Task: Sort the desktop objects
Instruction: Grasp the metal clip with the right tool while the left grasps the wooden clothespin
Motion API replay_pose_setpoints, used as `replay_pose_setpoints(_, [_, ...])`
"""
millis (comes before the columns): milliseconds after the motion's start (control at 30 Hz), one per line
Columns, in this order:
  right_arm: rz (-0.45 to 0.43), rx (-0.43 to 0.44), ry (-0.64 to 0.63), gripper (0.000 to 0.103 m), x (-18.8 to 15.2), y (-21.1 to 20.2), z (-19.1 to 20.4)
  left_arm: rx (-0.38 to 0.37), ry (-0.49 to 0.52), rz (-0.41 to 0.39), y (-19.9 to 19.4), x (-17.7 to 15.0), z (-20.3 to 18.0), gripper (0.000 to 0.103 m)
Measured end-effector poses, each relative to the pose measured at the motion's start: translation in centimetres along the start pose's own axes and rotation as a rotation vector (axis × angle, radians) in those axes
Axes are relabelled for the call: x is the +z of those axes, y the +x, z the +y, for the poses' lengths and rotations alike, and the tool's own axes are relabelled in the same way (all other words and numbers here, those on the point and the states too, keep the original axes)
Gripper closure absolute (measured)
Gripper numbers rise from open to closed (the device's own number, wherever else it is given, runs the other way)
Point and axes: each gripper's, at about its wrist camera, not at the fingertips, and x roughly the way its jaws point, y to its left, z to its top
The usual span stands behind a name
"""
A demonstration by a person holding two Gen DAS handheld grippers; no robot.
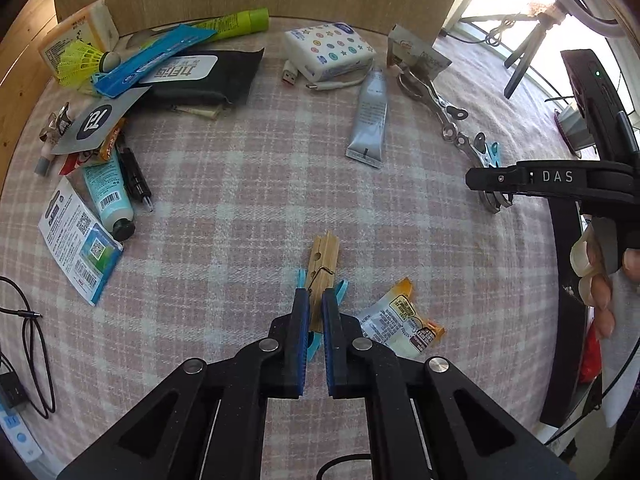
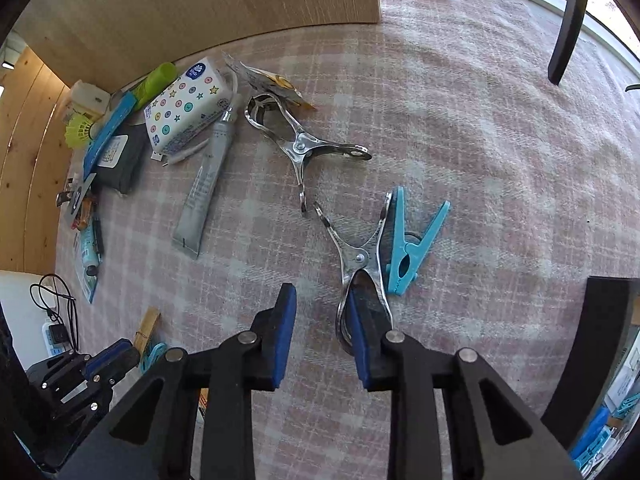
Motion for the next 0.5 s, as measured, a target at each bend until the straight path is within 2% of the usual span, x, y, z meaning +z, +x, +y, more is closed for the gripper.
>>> replay_pose_setpoints(67, [-0.009,-0.030,-0.019,0.090,-0.1,0.2,0.3,-0.003,-0.001,-0.002,-0.1,0.8,1.1,0.097])
replay_pose_setpoints(133, [-0.007,-0.025,-0.027,0.096,-0.2,0.2,0.4,0.003,-0.010,-0.012,-0.2,1.6,1.7,0.097])
replay_pose_setpoints(500, [-0.056,0.051,-0.039,0.098,-2.2,-2.6,0.2,-0.005,-0.040,-0.052,-1.8,5.6,4.6,0.098])
